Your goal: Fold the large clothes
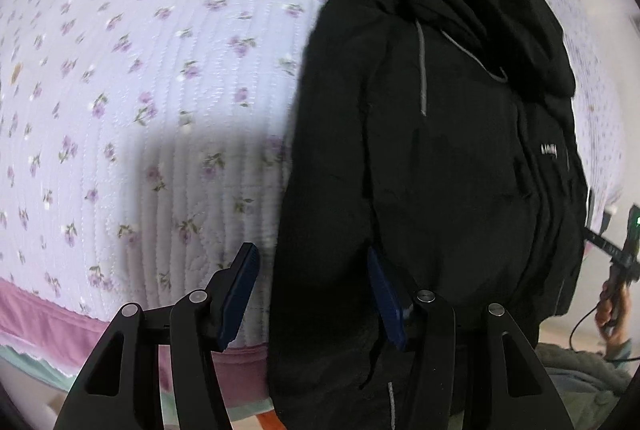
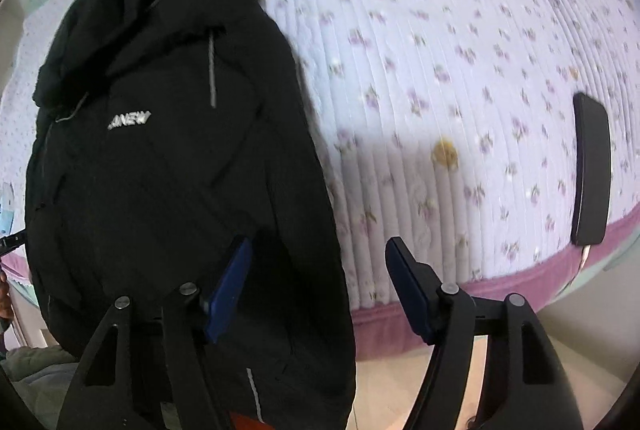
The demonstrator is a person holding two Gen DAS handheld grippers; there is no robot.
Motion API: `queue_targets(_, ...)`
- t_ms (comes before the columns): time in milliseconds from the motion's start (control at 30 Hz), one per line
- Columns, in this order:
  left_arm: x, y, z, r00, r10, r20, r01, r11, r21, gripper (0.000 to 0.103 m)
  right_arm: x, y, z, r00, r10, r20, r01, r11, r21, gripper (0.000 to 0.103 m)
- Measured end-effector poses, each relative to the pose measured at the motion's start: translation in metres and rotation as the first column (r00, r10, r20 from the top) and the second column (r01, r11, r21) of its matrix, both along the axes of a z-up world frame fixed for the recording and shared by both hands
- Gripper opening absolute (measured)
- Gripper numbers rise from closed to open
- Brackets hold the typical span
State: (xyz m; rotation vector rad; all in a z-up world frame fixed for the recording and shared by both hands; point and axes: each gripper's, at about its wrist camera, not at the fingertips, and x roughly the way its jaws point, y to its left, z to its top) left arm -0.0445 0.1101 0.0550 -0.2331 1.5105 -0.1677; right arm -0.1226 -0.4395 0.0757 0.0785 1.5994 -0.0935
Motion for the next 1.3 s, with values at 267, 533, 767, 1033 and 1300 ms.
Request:
queue_targets(267, 0.001, -0.035, 0.008, 0.995, -0.104, 0.011, 0.104, 0.994, 0.022, 0.031, -0.005, 0.037, 0.015, 0.991, 0.133, 0.013, -0.134, 0.987, 0.092, 0.037)
queue_targets(533, 0.025, -0.058, -0.001, 0.995, -0.09, 0.035, 0.095, 0.98, -0.174, 0.032, 0.017, 0.073, 0.027, 0.984, 0.131, 0.124, -0.161, 0.948, 0.275, 0.036)
queue_targets(767, -0.002, -0.037, 0.01, 0.995, -0.047, 0.083, 0.059, 0.985, -0.161, 0.032, -0.012, 0.045, 0.019, 0.995, 0.085, 0.058, -0.094, 0.977, 0.191, 0.037)
queue_targets(1033, -0.011, -0.006, -0.015, 0.99, 0.138, 0.012, -0.133, 0.972, -0.194, 0.035, -0.019, -0.008, 0.024, 0.998, -0.016, 0.058, 0.011, 0.996, 0.091, 0.071)
queue_targets(1300, -0.015, -0.013, 0.005, 0.992, 0.109, 0.056, -0.068, 0.871, -0.487, 0.036, -0.016, 0.026, 0.011, 0.995, 0.098, 0.009, -0.097, 0.96, 0.262, 0.044)
